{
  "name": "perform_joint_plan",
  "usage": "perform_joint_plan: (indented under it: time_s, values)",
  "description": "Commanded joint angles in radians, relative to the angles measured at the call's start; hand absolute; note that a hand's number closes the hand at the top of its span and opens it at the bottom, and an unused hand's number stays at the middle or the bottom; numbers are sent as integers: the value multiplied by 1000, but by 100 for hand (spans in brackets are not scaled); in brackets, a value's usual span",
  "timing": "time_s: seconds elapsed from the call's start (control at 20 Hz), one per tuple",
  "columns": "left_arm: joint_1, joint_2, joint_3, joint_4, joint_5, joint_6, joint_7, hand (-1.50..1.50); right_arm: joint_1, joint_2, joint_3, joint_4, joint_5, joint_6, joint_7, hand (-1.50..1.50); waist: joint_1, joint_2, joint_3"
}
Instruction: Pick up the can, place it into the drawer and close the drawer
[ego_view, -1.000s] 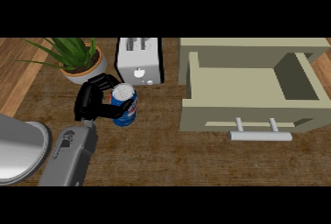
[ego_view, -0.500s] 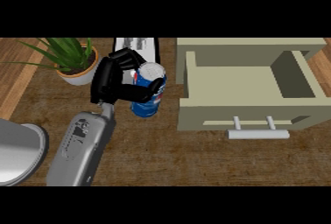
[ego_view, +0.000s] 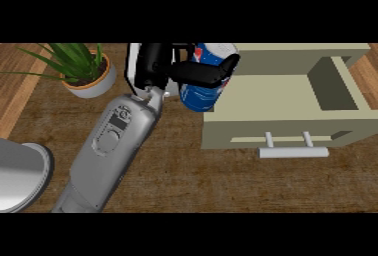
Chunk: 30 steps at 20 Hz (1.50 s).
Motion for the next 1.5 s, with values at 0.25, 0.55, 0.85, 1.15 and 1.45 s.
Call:
perform_joint_plan:
  time_s: [0.25, 0.55, 0.85, 1.15, 1.45]
  values:
    - [-306, 0, -90, 247, 122, 175, 50, 150, -18, -10, -6, 40, -3, 29, -18, -150, -21, 5, 1]
    - [-406, 0, -28, 365, 90, 141, 30, 150, -18, -34, -46, -46, -53, 16, 68, -150, -12, 1, 0]
    - [-527, 0, -103, 576, 249, 193, -65, 150, -62, -5, 15, 11, 7, 6, 39, -150, -43, 10, 1]
    - [-585, 0, -118, 702, 302, 150, -135, 150, -140, -48, -28, 66, -7, -6, 57, -150, -45, 16, 1]
    - [-615, 0, -241, 721, 410, 198, -95, 150, -204, -68, -32, 112, -4, -13, 74, -150, -62, 17, 2]
